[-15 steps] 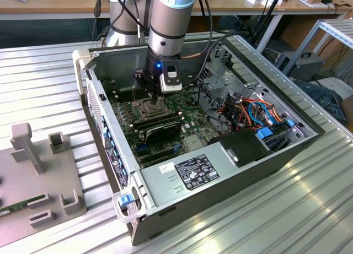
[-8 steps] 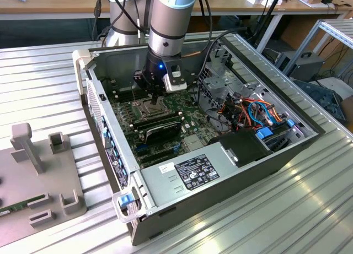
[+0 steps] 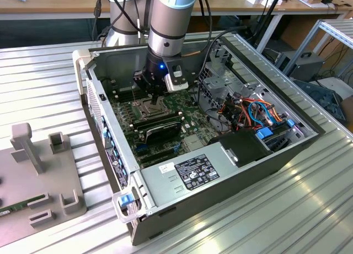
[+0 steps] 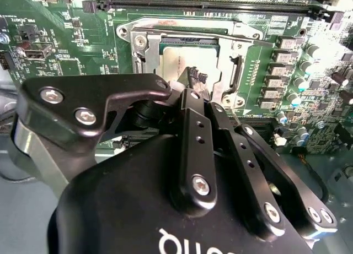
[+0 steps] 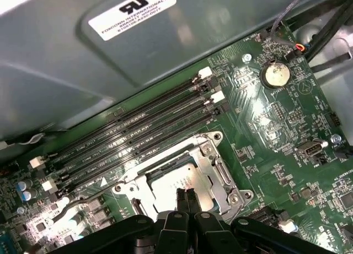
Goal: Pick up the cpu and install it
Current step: 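Install the first cpu locking lever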
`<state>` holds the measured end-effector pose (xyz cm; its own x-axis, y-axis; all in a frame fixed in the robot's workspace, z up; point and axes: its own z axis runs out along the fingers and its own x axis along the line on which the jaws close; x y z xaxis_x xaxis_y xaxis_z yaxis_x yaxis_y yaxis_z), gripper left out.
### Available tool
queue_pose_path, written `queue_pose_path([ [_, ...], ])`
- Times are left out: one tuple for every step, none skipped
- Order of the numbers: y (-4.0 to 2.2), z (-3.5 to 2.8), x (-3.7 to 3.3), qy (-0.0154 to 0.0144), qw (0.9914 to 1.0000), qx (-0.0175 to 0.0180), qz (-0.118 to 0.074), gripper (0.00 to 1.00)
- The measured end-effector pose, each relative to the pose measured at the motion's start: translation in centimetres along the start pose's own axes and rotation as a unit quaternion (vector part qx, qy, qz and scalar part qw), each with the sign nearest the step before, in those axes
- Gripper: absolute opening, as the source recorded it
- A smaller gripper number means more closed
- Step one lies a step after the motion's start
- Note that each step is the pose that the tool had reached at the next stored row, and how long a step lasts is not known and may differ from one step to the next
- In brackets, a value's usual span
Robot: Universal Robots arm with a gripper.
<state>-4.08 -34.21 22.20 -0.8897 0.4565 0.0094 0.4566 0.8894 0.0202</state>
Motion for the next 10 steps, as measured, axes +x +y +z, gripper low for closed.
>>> queue_pose_path([
  [0.0, 0.0, 0.0, 0.0002, 0.99996, 0.0001, -0.009, 0.11],
  [0.0, 0.0, 0.0, 0.0005, 0.99974, 0.0002, -0.023, 0.11],
  [0.0, 0.01, 0.0, 0.0006, 0.99948, 0.0003, -0.032, 0.11],
  [0.0, 0.01, 0.0, 0.0008, 0.99909, 0.0004, -0.043, 0.11],
  [0.0, 0.01, 0.0, 0.001, 0.99865, 0.0005, -0.052, 0.11],
  [0.0, 0.01, 0.0, 0.0012, 0.99806, 0.0006, -0.062, 0.11],
  [0.0, 0.01, 0.0, 0.0014, 0.99743, 0.0007, -0.072, 0.11],
  [0.0, 0.01, 0.0, 0.0016, 0.99675, 0.0008, -0.081, 0.11],
  [0.0, 0.02, 0.0, 0.0018, 0.99594, 0.0009, -0.09, 0.11],
  [0.0, 0.02, 0.0, 0.002, 0.99515, 0.0009, -0.098, 0.11],
])
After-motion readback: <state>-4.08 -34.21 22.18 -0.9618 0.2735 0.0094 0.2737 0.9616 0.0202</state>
